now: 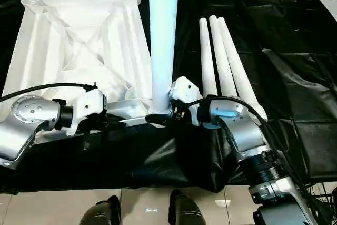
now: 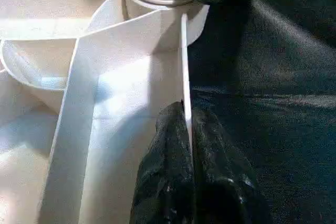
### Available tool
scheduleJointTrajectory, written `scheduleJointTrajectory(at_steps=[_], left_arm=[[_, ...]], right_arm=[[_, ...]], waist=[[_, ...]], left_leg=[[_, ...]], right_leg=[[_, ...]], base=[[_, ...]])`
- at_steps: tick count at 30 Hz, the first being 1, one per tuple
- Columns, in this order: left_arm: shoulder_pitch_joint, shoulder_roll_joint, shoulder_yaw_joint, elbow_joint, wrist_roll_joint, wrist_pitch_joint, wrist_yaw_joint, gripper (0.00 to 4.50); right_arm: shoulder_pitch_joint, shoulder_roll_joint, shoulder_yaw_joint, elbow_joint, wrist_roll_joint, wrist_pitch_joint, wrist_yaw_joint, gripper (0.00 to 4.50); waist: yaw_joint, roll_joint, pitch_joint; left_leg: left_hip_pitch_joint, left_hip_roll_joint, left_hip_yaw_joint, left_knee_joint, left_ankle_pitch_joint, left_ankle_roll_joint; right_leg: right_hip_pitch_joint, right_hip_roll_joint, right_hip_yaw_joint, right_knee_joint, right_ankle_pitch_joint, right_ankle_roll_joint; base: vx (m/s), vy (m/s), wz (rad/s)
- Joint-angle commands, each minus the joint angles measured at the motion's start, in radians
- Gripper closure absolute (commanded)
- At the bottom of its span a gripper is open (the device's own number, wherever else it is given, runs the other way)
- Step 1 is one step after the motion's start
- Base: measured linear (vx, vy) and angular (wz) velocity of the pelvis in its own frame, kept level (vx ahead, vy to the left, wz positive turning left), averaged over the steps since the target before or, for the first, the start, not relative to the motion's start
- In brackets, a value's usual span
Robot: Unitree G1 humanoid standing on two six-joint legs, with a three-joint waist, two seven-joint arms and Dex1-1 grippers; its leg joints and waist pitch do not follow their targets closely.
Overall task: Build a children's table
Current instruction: Rotate leg to tighten
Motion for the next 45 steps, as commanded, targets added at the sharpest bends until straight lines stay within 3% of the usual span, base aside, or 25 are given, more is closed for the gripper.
scheduleJointTrajectory(at_steps=[1,4,7,10,13,16,18,20,24,26,27,30,33,37,40,43,44,45], left_arm=[[0.027,-0.011,-0.044,0.016,0.005,0.021,-0.007,4.50],[0.018,-0.030,-0.035,0.036,0.016,0.041,0.037,4.50],[-0.005,-0.069,-0.023,0.067,0.044,0.088,0.125,4.50],[-0.030,-0.117,-0.008,0.099,0.075,0.132,0.228,4.50],[-0.054,-0.175,0.004,0.126,0.103,0.191,0.334,4.50],[-0.073,-0.211,0.013,0.148,0.121,0.229,0.400,4.50],[-0.108,-0.282,0.016,0.187,0.151,0.277,0.507,4.50],[-0.118,-0.304,0.018,0.197,0.154,0.285,0.531,4.50],[-0.133,-0.341,0.001,0.214,0.166,0.284,0.549,4.50],[-0.128,-0.340,-0.010,0.207,0.166,0.277,0.535,4.50],[-0.122,-0.334,-0.014,0.199,0.166,0.271,0.526,4.50],[-0.119,-0.324,-0.019,0.200,0.173,0.255,0.514,4.50],[-0.126,-0.324,-0.016,0.213,0.174,0.231,0.509,4.50],[-0.136,-0.329,-0.008,0.226,0.170,0.213,0.509,4.50],[-0.147,-0.334,-0.003,0.245,0.168,0.158,0.511,4.50],[-0.160,-0.340,0.005,0.263,0.162,0.108,0.515,4.50],[-0.165,-0.342,0.009,0.271,0.163,0.095,0.522,4.50],[-0.172,-0.346,0.015,0.281,0.163,0.078,0.532,4.50]], right_arm=[[0.015,0.021,0.015,0.025,-0.014,-0.001,-0.013,1.78],[0.013,0.065,-0.023,0.073,-0.011,0.022,-0.104,1.78],[0.017,0.126,-0.058,0.111,-0.014,0.047,-0.228,1.79],[0.021,0.191,-0.082,0.143,-0.022,0.065,-0.351,1.79],[0.017,0.282,-0.105,0.181,-0.046,0.084,-0.518,1.80],[0.004,0.335,-0.129,0.219,-0.061,0.090,-0.634,1.80],[-0.038,0.436,-0.184,0.323,-0.062,0.092,-0.840,1.80],[-0.053,0.462,-0.197,0.354,-0.057,0.084,-0.886,1.80],[-0.095,0.514,-0.215,0.419,-0.066,0.047,-0.954,1.80],[-0.106,0.522,-0.213,0.431,-0.067,0.033,-0.941,1.80],[-0.110,0.522,-0.212,0.426,-0.063,0.036,-0.924,1.80],[-0.120,0.527,-0.230,0.426,-0.057,0.022,-0.909,1.80],[-0.128,0.513,-0.231,0.415,-0.062,0.010,-0.907,1.09],[-0.128,0.481,-0.207,0.367,-0.093,0.003,-0.912,0.77],[-0.094,0.428,-0.190,0.215,-0.118,0.038,-0.908,0.77],[-0.041,0.376,-0.194,0.014,-0.113,0.125,-0.876,0.77],[-0.022,0.362,-0.195,-0.038,-0.106,0.151,-0.862,0.77],[-0.006,0.350,-0.193,-0.079,-0.099,0.177,-0.846,0.77]], waist=[[0.001,-0.006,-0.079],[-0.001,-0.005,-0.074],[-0.003,-0.008,-0.071],[-0.003,-0.008,-0.065],[-0.005,-0.008,-0.061],[-0.006,-0.007,-0.060],[-0.011,-0.007,-0.060],[-0.012,-0.007,-0.057],[-0.016,-0.010,-0.058],[-0.017,-0.007,-0.060],[-0.017,-0.010,-0.059],[-0.017,-0.010,-0.060],[-0.016,-0.010,-0.060],[-0.014,-0.013,-0.062],[-0.007,-0.016,-0.065],[0.004,-0.008,-0.070],[0.004,-0.012,-0.071],[0.008,-0.001,-0.071]], left_leg=[[0.015,0.017,-0.002,-0.046,-0.093,0.111],[0.014,0.018,-0.002,-0.049,-0.128,0.099],[0.014,0.018,-0.007,-0.052,-0.177,0.063],[0.020,0.017,-0.011,-0.058,-0.236,0.017],[0.019,0.014,-0.016,-0.064,-0.267,0.003],[0.020,0.013,-0.017,-0.067,-0.280,-0.001],[0.017,0.011,-0.019,-0.070,-0.285,-0.014],[0.027,0.007,-0.021,-0.069,-0.334,-0.016],[0.020,0.007,-0.028,-0.078,-0.364,-0.005],[0.019,0.009,-0.030,-0.083,-0.363,-0.003],[0.014,0.009,-0.030,-0.085,-0.365,-0.001],[0.021,0.008,-0.028,-0.083,-0.385,0.006],[0.020,0.008,-0.027,-0.084,-0.388,0.008],[0.019,0.007,-0.027,-0.083,-0.383,0.009],[0.019,0.006,-0.024,-0.083,-0.356,0.016],[0.017,0.005,-0.023,-0.082,-0.331,0.022],[0.014,0.005,-0.022,-0.082,-0.314,0.026],[0.017,0.006,-0.021,-0.081,-0.307,0.028]], right_leg=[[0.069,-0.053,0.039,-0.042,-0.070,-0.264],[0.064,-0.055,0.038,-0.051,-0.137,-0.258],[0.064,-0.057,0.038,-0.059,-0.246,-0.230],[0.055,-0.061,0.039,-0.078,-0.419,-0.172],[0.047,-0.061,0.037,-0.088,-0.506,-0.125],[0.042,-0.061,0.037,-0.093,-0.536,-0.099],[0.041,-0.060,0.034,-0.095,-0.549,-0.084],[0.031,-0.058,0.031,-0.103,-0.597,-0.061],[0.033,-0.059,0.027,-0.107,-0.603,-0.033],[0.035,-0.060,0.026,-0.107,-0.574,-0.037],[0.037,-0.058,0.026,-0.106,-0.543,-0.043],[0.030,-0.058,0.029,-0.107,-0.538,-0.048],[0.030,-0.059,0.030,-0.108,-0.538,-0.054],[0.030,-0.060,0.029,-0.113,-0.576,-0.039],[0.031,-0.057,0.032,-0.115,-0.581,-0.014],[0.036,-0.054,0.032,-0.112,-0.550,-0.009],[0.037,-0.054,0.032,-0.110,-0.533,-0.013],[0.035,-0.054,0.033,-0.111,-0.523,-0.020]], base=[[0.000,0.000,0.00],[0.000,0.000,0.00],[0.000,0.000,0.00],[0.000,0.000,0.00],[0.000,0.000,0.00],[0.000,0.000,0.00],[0.000,0.000,0.00],[0.000,0.000,0.00],[0.000,0.000,0.00],[0.000,0.000,0.00],[0.000,0.000,0.00],[0.000,0.000,0.00],[0.000,0.000,0.00],[0.000,0.000,0.00],[0.000,0.000,0.00],[0.000,0.000,0.00],[0.000,0.000,0.00],[0.000,0.000,0.00]])
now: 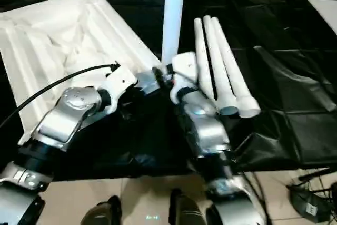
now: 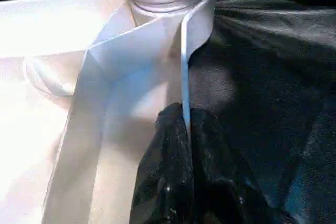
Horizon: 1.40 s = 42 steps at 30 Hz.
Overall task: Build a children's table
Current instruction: Rotate leg to tighten, then rotate table base
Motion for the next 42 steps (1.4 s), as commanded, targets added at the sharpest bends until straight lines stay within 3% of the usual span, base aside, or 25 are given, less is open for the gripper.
scheduleJointTrajectory(at_steps=[1,4,7,9,11,12,14,15,17,19,20,21,25,26,28,31,32,34,35,39,42], left_arm=[[0.014,-0.018,0.018,0.055,-0.013,-0.062,0.051,4.22],[0.002,-0.030,0.058,0.042,-0.067,-0.041,0.017,3.90],[-0.013,-0.040,0.100,0.045,-0.080,-0.063,0.052,3.65],[-0.020,-0.050,0.133,0.050,-0.090,-0.073,0.084,3.52],[-0.028,-0.050,0.177,0.037,-0.114,-0.072,0.107,3.48],[-0.028,-0.050,0.177,0.037,-0.114,-0.072,0.107,3.48],[-0.024,-0.022,0.230,-0.023,-0.134,-0.030,0.123,3.48],[-0.016,0.009,0.255,-0.062,-0.130,0.004,0.135,3.48],[-0.005,0.048,0.273,-0.095,-0.119,0.033,0.136,3.48],[0.035,0.162,0.330,-0.167,-0.098,0.076,0.120,3.48],[0.044,0.185,0.348,-0.181,-0.100,0.084,0.113,3.48],[0.044,0.185,0.348,-0.181,-0.100,0.084,0.113,3.48],[0.070,0.351,0.434,-0.193,-0.089,0.120,0.062,3.48],[0.070,0.351,0.434,-0.193,-0.089,0.120,0.062,3.48],[0.104,0.468,0.446,-0.182,-0.069,0.152,0.016,3.48],[0.132,0.541,0.442,-0.166,-0.034,0.161,0.005,3.48],[0.162,0.607,0.437,-0.153,0.005,0.174,0.009,3.48],[0.210,0.701,0.429,-0.108,0.074,0.176,0.032,3.48],[0.225,0.723,0.435,-0.092,0.086,0.190,0.038,3.48],[0.324,0.763,0.397,-0.087,0.080,0.211,-0.032,3.48],[0.374,0.730,0.370,-0.119,0.040,0.219,-0.086,3.48]], right_arm=[[0.036,-0.018,0.007,-0.091,0.014,0.062,0.034,0.70],[0.082,-0.050,0.026,-0.174,0.022,0.119,0.067,0.68],[0.125,-0.081,0.061,-0.249,0.003,0.170,0.081,0.68],[0.141,-0.079,0.065,-0.275,0.011,0.196,0.078,0.68],[0.160,-0.071,0.073,-0.284,0.013,0.211,0.076,0.68],[0.160,-0.071,0.073,-0.284,0.013,0.211,0.076,0.68],[0.171,-0.058,0.092,-0.270,0.009,0.221,0.084,0.68],[0.176,-0.053,0.107,-0.268,0.008,0.236,0.094,0.68],[0.177,-0.046,0.115,-0.259,0.008,0.240,0.098,0.68],[0.177,-0.035,0.133,-0.239,0.016,0.248,0.108,0.68],[0.176,-0.033,0.137,-0.236,0.016,0.246,0.108,0.68],[0.176,-0.033,0.137,-0.236,0.016,0.246,0.108,0.68],[0.164,-0.021,0.148,-0.208,0.019,0.251,0.120,0.68],[0.164,-0.021,0.148,-0.208,0.019,0.251,0.120,0.68],[0.155,-0.017,0.153,-0.194,0.017,0.250,0.126,0.68],[0.149,-0.017,0.156,-0.184,0.014,0.249,0.128,0.68],[0.143,-0.015,0.158,-0.174,0.011,0.249,0.130,0.68],[0.137,-0.015,0.161,-0.163,0.007,0.250,0.135,0.68],[0.135,-0.016,0.162,-0.157,0.005,0.249,0.136,0.68],[0.129,-0.014,0.169,-0.127,-0.002,0.234,0.141,0.68],[0.117,-0.011,0.171,-0.100,-0.006,0.219,0.146,0.68]], waist=[[0.006,-0.006,-0.070],[0.010,0.004,-0.079],[0.015,0.007,-0.093],[0.013,0.010,-0.112],[0.013,0.019,-0.120],[0.010,0.018,-0.119],[0.009,0.020,-0.117],[0.013,0.039,-0.116],[0.011,0.035,-0.112],[0.013,0.039,-0.106],[0.014,0.041,-0.101],[0.016,0.044,-0.098],[0.029,0.048,-0.090],[0.031,0.048,-0.090],[0.032,0.049,-0.088],[0.031,0.048,-0.088],[0.030,0.046,-0.089],[0.028,0.046,-0.090],[0.030,0.049,-0.092],[0.031,0.046,-0.094],[0.034,0.049,-0.097]], left_leg=[[0.010,0.015,-0.011,-0.059,-0.297,0.045],[0.011,0.017,-0.008,-0.053,-0.251,0.044],[0.005,0.019,-0.004,-0.044,-0.178,0.053],[-0.012,0.012,-0.006,-0.028,-0.024,0.082],[-0.018,0.009,-0.007,-0.017,0.081,0.110],[-0.014,0.009,-0.003,-0.013,0.084,0.132],[-0.014,0.010,-0.002,-0.013,0.041,0.144],[-0.010,0.015,-0.006,-0.015,0.018,0.144],[-0.009,0.020,-0.004,-0.017,-0.008,0.133],[-0.002,0.023,-0.003,-0.019,-0.051,0.108],[-0.003,0.026,-0.005,-0.023,-0.081,0.082],[0.006,0.027,-0.002,-0.023,-0.121,0.056],[0.012,0.026,-0.002,-0.028,-0.200,-0.007],[0.012,0.024,-0.004,-0.028,-0.205,-0.014],[0.013,0.024,-0.004,-0.030,-0.210,-0.029],[0.007,0.021,-0.008,-0.032,-0.213,-0.036],[0.010,0.022,-0.007,-0.032,-0.201,-0.039],[0.004,0.019,-0.009,-0.033,-0.189,-0.032],[0.010,0.021,-0.008,-0.031,-0.188,-0.032],[0.004,0.021,-0.008,-0.031,-0.160,-0.029],[0.011,0.023,-0.004,-0.030,-0.165,-0.024]], right_leg=[[0.040,-0.046,0.032,-0.089,-0.502,-0.036],[0.043,-0.046,0.033,-0.081,-0.413,-0.083],[0.055,-0.040,0.032,-0.060,-0.222,-0.162],[0.079,-0.035,0.031,-0.023,0.064,-0.225],[0.084,-0.030,0.030,0.002,0.296,-0.273],[0.082,-0.027,0.029,0.005,0.370,-0.300],[0.087,-0.031,0.029,0.002,0.358,-0.317],[0.085,-0.035,0.028,0.001,0.322,-0.324],[0.086,-0.035,0.027,-0.002,0.263,-0.325],[0.080,-0.036,0.027,-0.010,0.169,-0.314],[0.078,-0.039,0.027,-0.012,0.100,-0.302],[0.070,-0.038,0.028,-0.019,0.033,-0.289],[0.056,-0.037,0.030,-0.026,-0.107,-0.239],[0.057,-0.038,0.030,-0.025,-0.116,-0.233],[0.052,-0.038,0.030,-0.027,-0.128,-0.216],[0.055,-0.041,0.030,-0.025,-0.152,-0.196],[0.053,-0.039,0.030,-0.026,-0.139,-0.196],[0.056,-0.039,0.029,-0.022,-0.129,-0.183],[0.052,-0.041,0.030,-0.023,-0.124,-0.184],[0.056,-0.041,0.030,-0.015,-0.064,-0.217],[0.050,-0.041,0.032,-0.015,-0.053,-0.234]], base=[[0.000,0.000,0.00],[0.000,0.000,0.00],[0.039,-0.006,0.03],[0.064,0.004,-0.04],[0.058,0.012,-0.06],[0.000,0.000,0.00],[0.000,0.000,0.00],[0.000,0.000,0.00],[0.000,0.000,0.00],[0.000,0.000,0.00],[0.000,0.000,0.00],[0.000,0.000,0.00],[0.000,0.000,0.00],[0.000,0.000,0.00],[0.000,0.000,0.00],[0.000,0.000,0.00],[0.000,0.000,0.00],[0.000,0.000,0.00],[0.000,0.000,0.00],[0.000,0.000,0.00],[0.000,0.000,0.00]])
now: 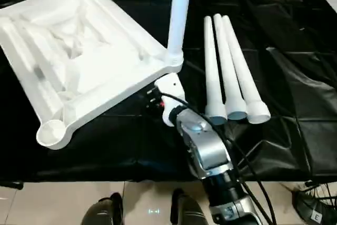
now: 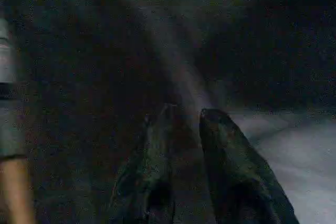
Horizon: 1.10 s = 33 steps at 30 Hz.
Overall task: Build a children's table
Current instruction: Rotate table base
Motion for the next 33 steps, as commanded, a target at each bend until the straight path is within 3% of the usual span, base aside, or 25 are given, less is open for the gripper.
scheduleJointTrajectory(at_steps=[1,4,10,18,22,29,33], left_arm=[[0.022,-0.019,-0.031,-0.038,-0.029,0.010,-0.043,3.48],[0.054,-0.046,-0.080,-0.093,-0.070,0.028,-0.091,3.48],[0.071,-0.057,-0.123,-0.125,-0.089,0.021,-0.137,3.48],[0.132,-0.071,-0.169,-0.263,-0.184,-0.007,-0.276,3.48],[0.138,-0.112,-0.185,-0.336,-0.239,-0.019,-0.297,3.48],[0.115,-0.152,-0.188,-0.351,-0.250,-0.037,-0.283,3.48],[0.089,-0.210,-0.166,-0.414,-0.332,-0.058,-0.300,3.48]], right_arm=[[-0.010,0.001,0.010,0.023,-0.005,-0.016,0.006,0.68],[-0.035,0.003,0.007,0.065,-0.005,-0.036,0.012,0.68],[-0.061,0.003,-0.001,0.093,-0.001,-0.052,0.020,0.68],[-0.111,-0.005,-0.005,0.180,-0.003,-0.105,0.051,0.68],[-0.134,-0.005,0.004,0.230,-0.009,-0.141,0.069,0.68],[-0.149,-0.001,0.012,0.252,-0.010,-0.163,0.082,0.68],[-0.154,0.008,0.029,0.280,-0.006,-0.195,0.119,0.68]], waist=[[0.003,0.037,-0.098],[0.005,0.035,-0.101],[0.007,0.027,-0.098],[0.003,0.020,-0.095],[0.000,0.019,-0.097],[0.000,0.016,-0.101],[0.002,0.016,-0.102]], left_leg=[[0.037,0.007,-0.005,-0.060,-0.176,-0.014],[0.036,0.008,-0.004,-0.059,-0.178,-0.012],[0.033,0.005,-0.006,-0.058,-0.219,-0.009],[0.033,0.005,-0.009,-0.060,-0.252,-0.011],[0.036,0.004,-0.005,-0.057,-0.241,-0.005],[0.031,0.002,-0.005,-0.055,-0.205,0.012],[0.033,0.005,-0.003,-0.053,-0.197,0.016]], right_leg=[[0.067,-0.049,0.035,-0.036,-0.065,-0.233],[0.070,-0.051,0.035,-0.034,-0.056,-0.245],[0.072,-0.054,0.038,-0.044,-0.173,-0.211],[0.069,-0.056,0.039,-0.051,-0.292,-0.186],[0.065,-0.048,0.038,-0.049,-0.263,-0.192],[0.071,-0.046,0.036,-0.044,-0.221,-0.193],[0.069,-0.047,0.037,-0.042,-0.204,-0.207]], base=[[0.000,0.000,0.00],[0.000,0.000,0.00],[0.000,0.000,0.00],[0.000,0.000,0.00],[0.000,0.000,0.00],[0.000,0.000,0.00],[0.000,0.000,0.00]])
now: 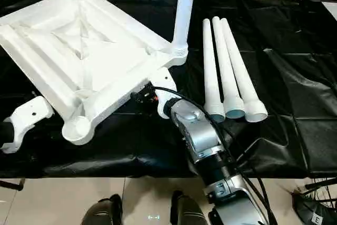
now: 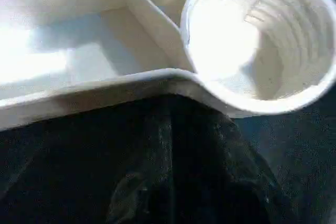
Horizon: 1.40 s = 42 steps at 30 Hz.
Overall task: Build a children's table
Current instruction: Rotate table base, then pick table leg
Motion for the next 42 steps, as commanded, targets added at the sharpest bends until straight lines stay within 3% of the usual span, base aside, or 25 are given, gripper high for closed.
scheduleJointTrajectory(at_steps=[1,6,16,20,21,23,24,25,28,32,34,35,36,38,42], left_arm=[[-0.028,-0.030,-0.005,-0.075,-0.060,-0.014,-0.011,3.48],[-0.063,-0.087,-0.055,-0.083,-0.050,-0.017,0.013,3.48],[-0.152,-0.243,-0.171,0.002,0.005,-0.071,0.094,3.48],[-0.182,-0.304,-0.200,0.076,0.049,-0.127,0.155,3.48],[-0.201,-0.331,-0.208,0.119,0.078,-0.175,0.194,3.48],[-0.214,-0.357,-0.206,0.145,0.086,-0.200,0.223,3.48],[-0.231,-0.392,-0.205,0.177,0.099,-0.241,0.266,3.48],[-0.240,-0.409,-0.205,0.193,0.109,-0.268,0.287,3.48],[-0.245,-0.431,-0.212,0.184,0.109,-0.276,0.298,3.46],[-0.242,-0.419,-0.207,0.140,0.086,-0.266,0.265,3.45],[-0.239,-0.381,-0.192,0.080,0.037,-0.216,0.192,3.45],[-0.239,-0.381,-0.192,0.080,0.037,-0.216,0.192,3.45],[-0.232,-0.345,-0.187,0.023,-0.005,-0.173,0.133,3.45],[-0.224,-0.297,-0.193,-0.038,-0.040,-0.118,0.074,3.45],[-0.213,-0.242,-0.207,-0.107,-0.074,-0.078,0.007,3.45]], right_arm=[[-0.016,0.011,0.022,0.026,0.002,-0.027,0.026,0.68],[-0.021,0.019,0.033,0.043,0.004,-0.055,0.058,0.68],[0.004,-0.040,0.043,-0.093,-0.018,-0.029,0.084,0.68],[-0.018,-0.073,-0.046,-0.187,-0.009,0.071,0.011,0.68],[-0.036,-0.092,-0.074,-0.214,-0.037,0.122,-0.038,0.68],[-0.048,-0.103,-0.086,-0.230,-0.066,0.164,-0.072,0.68],[-0.070,-0.125,-0.094,-0.249,-0.110,0.246,-0.104,0.68],[-0.082,-0.140,-0.094,-0.259,-0.125,0.295,-0.110,0.68],[-0.108,-0.176,-0.115,-0.273,-0.093,0.396,-0.069,0.51],[-0.135,-0.173,-0.173,-0.256,-0.091,0.478,-0.130,0.20],[-0.164,-0.183,-0.194,-0.244,-0.080,0.593,-0.152,0.08],[-0.164,-0.183,-0.194,-0.244,-0.080,0.593,-0.152,0.08],[-0.182,-0.185,-0.204,-0.232,-0.079,0.670,-0.156,0.08],[-0.200,-0.176,-0.231,-0.206,-0.077,0.729,-0.170,0.08],[-0.219,-0.167,-0.270,-0.151,-0.059,0.783,-0.175,0.08]], waist=[[-0.001,0.022,-0.099],[-0.009,0.012,-0.100],[-0.008,0.011,-0.101],[-0.005,0.013,-0.103],[-0.007,0.012,-0.101],[-0.006,0.014,-0.102],[-0.005,0.019,-0.102],[-0.006,0.015,-0.103],[-0.002,0.016,-0.106],[-0.001,0.014,-0.110],[-0.002,0.013,-0.109],[-0.002,0.016,-0.109],[-0.004,0.015,-0.106],[-0.004,0.015,-0.105],[-0.003,0.017,-0.104]], left_leg=[[0.023,0.005,-0.005,-0.057,-0.195,0.019],[0.016,0.002,-0.005,-0.055,-0.186,0.030],[0.018,0.002,-0.003,-0.049,-0.160,0.047],[0.019,0.000,-0.004,-0.048,-0.163,0.045],[0.017,-0.002,-0.004,-0.048,-0.161,0.044],[0.019,-0.002,-0.004,-0.048,-0.162,0.039],[0.018,-0.005,-0.005,-0.047,-0.160,0.027],[0.018,-0.005,-0.005,-0.047,-0.162,0.024],[0.017,-0.006,-0.007,-0.047,-0.167,0.026],[0.015,-0.004,-0.007,-0.043,-0.139,0.035],[0.017,-0.005,-0.006,-0.043,-0.138,0.033],[0.019,-0.004,-0.006,-0.044,-0.138,0.030],[0.019,-0.003,-0.006,-0.044,-0.145,0.030],[0.022,-0.003,-0.004,-0.044,-0.149,0.017],[0.023,-0.002,-0.003,-0.045,-0.151,0.003]], right_leg=[[0.067,-0.046,0.035,-0.054,-0.192,-0.211],[0.075,-0.047,0.035,-0.053,-0.195,-0.200],[0.074,-0.043,0.036,-0.054,-0.178,-0.194],[0.075,-0.041,0.035,-0.055,-0.176,-0.184],[0.075,-0.038,0.035,-0.057,-0.172,-0.180],[0.075,-0.038,0.034,-0.057,-0.172,-0.180],[0.077,-0.035,0.034,-0.056,-0.168,-0.180],[0.077,-0.033,0.033,-0.058,-0.167,-0.178],[0.083,-0.034,0.033,-0.055,-0.146,-0.182],[0.085,-0.038,0.033,-0.049,-0.105,-0.208],[0.084,-0.037,0.033,-0.048,-0.100,-0.217],[0.083,-0.038,0.032,-0.046,-0.103,-0.222],[0.081,-0.037,0.032,-0.049,-0.110,-0.220],[0.080,-0.039,0.034,-0.046,-0.125,-0.222],[0.079,-0.038,0.034,-0.047,-0.131,-0.215]], base=[[0.000,0.000,0.00],[0.000,0.000,0.00],[0.000,0.000,0.00],[0.000,0.000,0.00],[0.000,0.000,0.00],[0.000,0.000,0.00],[0.000,0.000,0.00],[0.000,0.000,0.00],[0.000,0.000,0.00],[0.000,0.000,0.00],[0.000,0.000,0.00],[0.000,0.000,0.00],[0.000,0.000,0.00],[0.000,0.000,0.00],[0.000,0.000,0.00]])
